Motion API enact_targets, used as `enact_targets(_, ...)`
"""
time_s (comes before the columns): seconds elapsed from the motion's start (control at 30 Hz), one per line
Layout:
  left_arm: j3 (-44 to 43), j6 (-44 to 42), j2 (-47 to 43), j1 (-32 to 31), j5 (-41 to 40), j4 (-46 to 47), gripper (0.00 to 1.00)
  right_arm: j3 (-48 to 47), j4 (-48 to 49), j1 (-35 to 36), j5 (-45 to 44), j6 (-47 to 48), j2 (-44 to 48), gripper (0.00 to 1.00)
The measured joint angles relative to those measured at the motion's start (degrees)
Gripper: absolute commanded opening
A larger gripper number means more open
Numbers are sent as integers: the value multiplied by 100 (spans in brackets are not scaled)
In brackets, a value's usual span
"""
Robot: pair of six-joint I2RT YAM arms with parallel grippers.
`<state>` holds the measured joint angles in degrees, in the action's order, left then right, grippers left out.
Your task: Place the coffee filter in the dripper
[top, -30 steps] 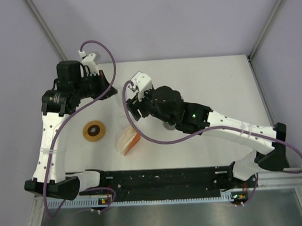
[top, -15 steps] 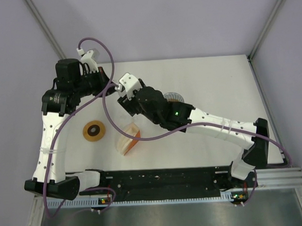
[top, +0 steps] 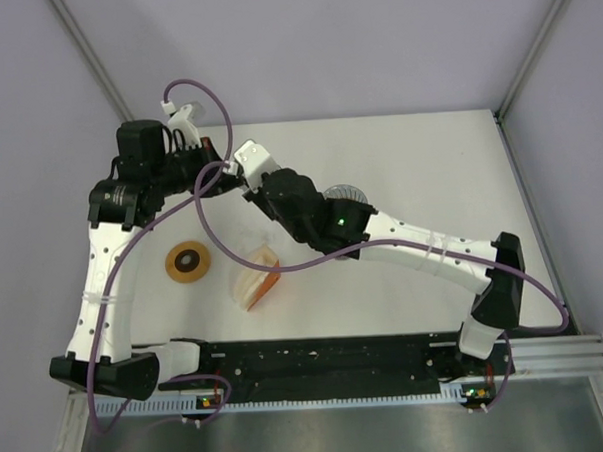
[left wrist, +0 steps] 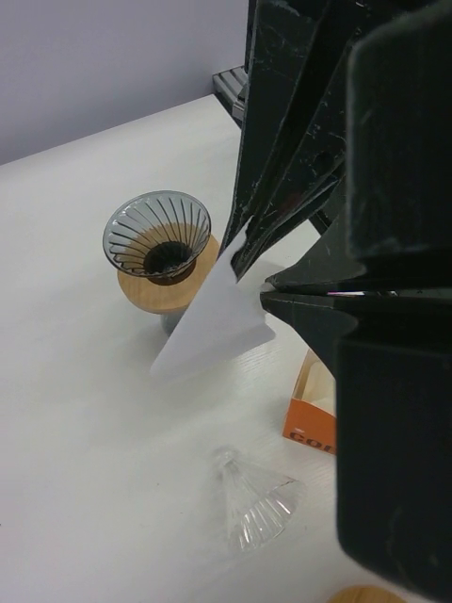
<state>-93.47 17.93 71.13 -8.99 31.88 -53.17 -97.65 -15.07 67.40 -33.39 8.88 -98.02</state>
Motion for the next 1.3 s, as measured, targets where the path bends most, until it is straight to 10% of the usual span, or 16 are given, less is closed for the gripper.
enact_targets(0.17,131,-50,0,0,116,59,15,-37,-221,-133,109,-273,15,0)
enact_targets(0.33,107,-232,20,0,170,173,60,-37,-807,-557,667,-787,225,0)
enact_targets(0.83,258,-413,192,-63,15,778,63,-999,-4052,-2271,2758,-1814,850,0)
enact_targets(1.3,761,-546,256,-575,-151,955,64,-1572,-5528,-2385,2570,-1714,-431,0)
